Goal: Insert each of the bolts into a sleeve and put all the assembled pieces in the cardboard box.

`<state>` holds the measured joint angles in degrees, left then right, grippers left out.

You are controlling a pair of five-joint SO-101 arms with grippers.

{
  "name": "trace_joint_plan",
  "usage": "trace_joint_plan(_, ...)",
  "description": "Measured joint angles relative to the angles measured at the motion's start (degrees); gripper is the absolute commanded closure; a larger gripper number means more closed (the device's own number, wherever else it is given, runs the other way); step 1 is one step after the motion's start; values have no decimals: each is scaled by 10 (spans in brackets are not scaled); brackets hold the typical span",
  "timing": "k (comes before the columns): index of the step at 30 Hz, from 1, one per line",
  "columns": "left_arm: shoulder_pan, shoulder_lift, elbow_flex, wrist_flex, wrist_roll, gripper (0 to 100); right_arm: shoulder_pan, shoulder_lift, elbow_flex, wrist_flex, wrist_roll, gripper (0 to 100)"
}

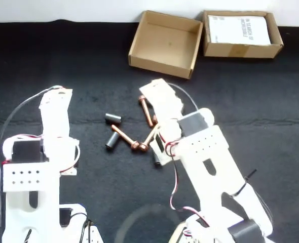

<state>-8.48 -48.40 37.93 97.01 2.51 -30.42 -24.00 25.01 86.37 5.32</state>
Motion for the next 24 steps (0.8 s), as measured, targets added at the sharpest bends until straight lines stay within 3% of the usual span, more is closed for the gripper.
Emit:
trace_joint_plan(7,40,1,11,-26,-2,986,-1,51,35,-81,8,836)
trace_joint_plan(15,43,4,51,-113,-53,909,-1,88,88,-165,8,836)
trace_joint_plan(24,43,4,116,-168,-57,902,-2,134,118,-255,-9,836)
